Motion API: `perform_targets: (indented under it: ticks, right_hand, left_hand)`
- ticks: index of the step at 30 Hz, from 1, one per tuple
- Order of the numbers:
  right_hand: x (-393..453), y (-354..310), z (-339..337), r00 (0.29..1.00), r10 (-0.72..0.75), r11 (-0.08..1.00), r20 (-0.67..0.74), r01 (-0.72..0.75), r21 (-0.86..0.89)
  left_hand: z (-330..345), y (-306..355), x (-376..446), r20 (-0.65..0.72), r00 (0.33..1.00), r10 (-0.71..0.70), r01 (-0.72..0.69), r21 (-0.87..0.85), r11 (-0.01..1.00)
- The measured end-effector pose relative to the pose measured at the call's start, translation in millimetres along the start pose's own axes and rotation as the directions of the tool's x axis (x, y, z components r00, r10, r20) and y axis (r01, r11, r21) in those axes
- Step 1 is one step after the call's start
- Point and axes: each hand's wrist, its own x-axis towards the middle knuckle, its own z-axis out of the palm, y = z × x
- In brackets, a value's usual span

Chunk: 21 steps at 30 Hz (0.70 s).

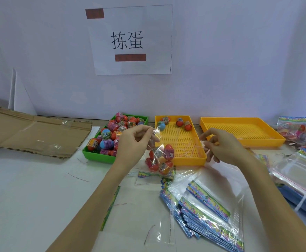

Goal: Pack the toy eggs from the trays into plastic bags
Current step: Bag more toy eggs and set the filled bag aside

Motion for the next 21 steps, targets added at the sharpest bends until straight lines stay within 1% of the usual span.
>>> perform_targets:
  ticks: [3, 6, 9, 10, 12, 13, 15, 16, 17, 21]
  right_hand:
    - [-1.4, -5.2, -0.2, 0.998, -0.036, 0.994, -0.044, 0.031, -0.102]
    - [-3.8, -13.5, 1.5, 0.99, -0.11, 0.987, -0.083, 0.099, -0.127]
    - [-5.9, -25.2, 8.1, 0.962, -0.207, 0.971, -0.176, 0.18, -0.157]
    - [-6.9, -30.6, 10.9, 0.949, -0.241, 0.969, -0.204, 0.221, -0.114]
    - [-9.7, -41.5, 15.3, 0.936, -0.281, 0.953, -0.214, 0.298, 0.053]
    - [-11.5, -46.2, 16.9, 0.939, -0.288, 0.937, -0.186, 0.316, 0.145]
    - [-14.5, -54.0, 20.4, 0.956, -0.287, 0.915, -0.069, 0.294, 0.276]
    - [-15.3, -55.9, 22.6, 0.96, -0.278, 0.916, -0.016, 0.27, 0.297]
    - [-15.5, -56.6, 25.0, 0.963, -0.271, 0.919, 0.006, 0.257, 0.299]
    - [-14.4, -54.3, 30.0, 0.962, -0.264, 0.918, -0.076, 0.275, 0.287]
  left_hand:
    - [0.5, 0.4, -0.4, 0.009, 1.0, -0.004, 0.004, -0.021, 1.0]
    - [1.4, 2.9, -0.9, 0.013, 1.0, -0.009, 0.01, -0.065, 0.998]
    - [2.3, 5.9, -1.4, 0.007, 1.0, -0.013, 0.014, -0.135, 0.991]
    - [3.0, 7.0, -1.8, 0.005, 1.0, -0.011, 0.012, -0.148, 0.989]
    - [4.8, 8.6, -2.4, 0.001, 1.0, -0.002, 0.002, -0.157, 0.988]
    - [5.9, 9.1, -2.8, 0.0, 1.0, 0.001, -0.001, -0.159, 0.987]
    - [7.5, 9.5, -3.3, -0.001, 1.0, 0.004, -0.004, -0.157, 0.988]
    - [7.8, 9.4, -3.4, -0.001, 1.0, 0.007, -0.007, -0.157, 0.988]
    - [7.6, 9.0, -3.2, -0.003, 1.0, 0.009, -0.009, -0.159, 0.987]
    - [5.8, 6.8, -3.4, -0.004, 1.0, -0.022, 0.021, -0.185, 0.982]
